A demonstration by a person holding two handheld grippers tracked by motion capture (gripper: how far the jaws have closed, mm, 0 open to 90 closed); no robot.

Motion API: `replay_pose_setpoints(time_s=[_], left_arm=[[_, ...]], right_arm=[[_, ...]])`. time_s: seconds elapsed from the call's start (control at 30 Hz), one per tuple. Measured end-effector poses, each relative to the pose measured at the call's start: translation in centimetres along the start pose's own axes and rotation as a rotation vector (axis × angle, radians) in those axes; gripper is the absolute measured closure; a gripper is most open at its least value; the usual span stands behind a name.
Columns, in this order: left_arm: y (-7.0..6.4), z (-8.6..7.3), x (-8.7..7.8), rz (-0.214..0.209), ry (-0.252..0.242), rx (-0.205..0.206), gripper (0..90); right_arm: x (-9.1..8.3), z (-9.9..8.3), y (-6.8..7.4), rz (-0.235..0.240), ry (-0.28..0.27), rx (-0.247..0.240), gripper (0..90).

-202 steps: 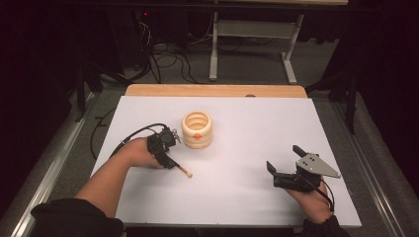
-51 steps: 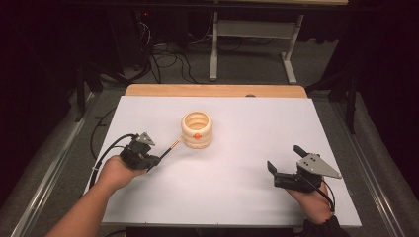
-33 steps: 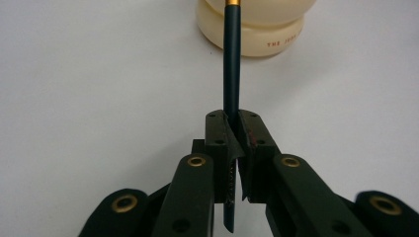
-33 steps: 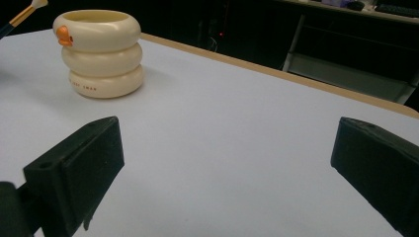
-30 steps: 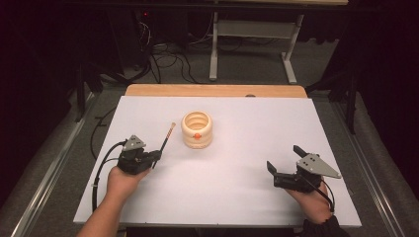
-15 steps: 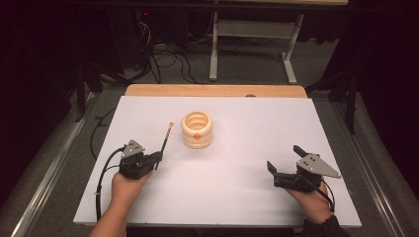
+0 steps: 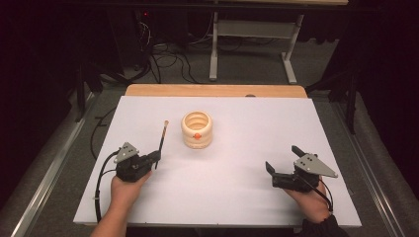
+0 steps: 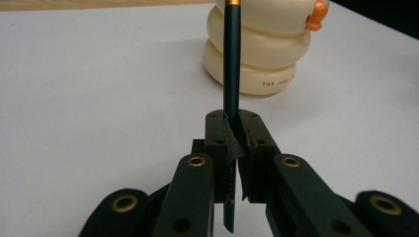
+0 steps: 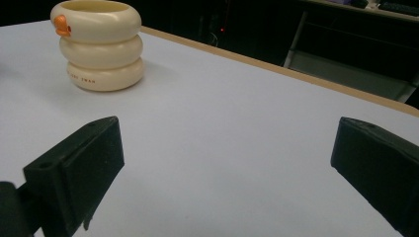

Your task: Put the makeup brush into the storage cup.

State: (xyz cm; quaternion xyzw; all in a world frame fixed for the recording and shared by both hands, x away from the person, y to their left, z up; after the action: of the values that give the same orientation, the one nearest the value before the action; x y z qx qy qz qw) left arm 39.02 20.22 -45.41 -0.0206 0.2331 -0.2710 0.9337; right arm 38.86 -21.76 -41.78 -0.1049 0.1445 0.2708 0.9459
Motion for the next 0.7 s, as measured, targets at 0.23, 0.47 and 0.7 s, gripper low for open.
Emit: replay_pose_setpoints(time_s=[0.23,0.47,0.7], left_arm=[[-0.2,0.4,-0.4,-0.011,-0.036,-0.008,84.3],[-0.5,0.6,-0.6,-0.021,-0.071,-0.008,84.3],[-1.0,1.1,-0.8,-0.026,-0.116,0.007,84.3]], right_arm=[[0.1,-0.1,0.1,0.003,0.005,-0.003,1.0],[0.1,-0.1,0.0,0.003,0.004,-0.007,1.0],[0.0,-0.1,0.1,0.002,0.001,-0.003,1.0]])
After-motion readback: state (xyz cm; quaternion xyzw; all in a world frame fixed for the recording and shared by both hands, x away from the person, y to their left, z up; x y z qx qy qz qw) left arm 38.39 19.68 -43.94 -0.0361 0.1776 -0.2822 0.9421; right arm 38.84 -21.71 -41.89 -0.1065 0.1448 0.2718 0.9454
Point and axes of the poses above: each handheld gripper's, and its own axes: x roughly forward along the jaws, z roughly out of its top, y roughly to its left, the point moved 7 cm from there along x, roughly forward along the jaws, and after that the axes turned 2 degrees about z, right-handed, at the moved point
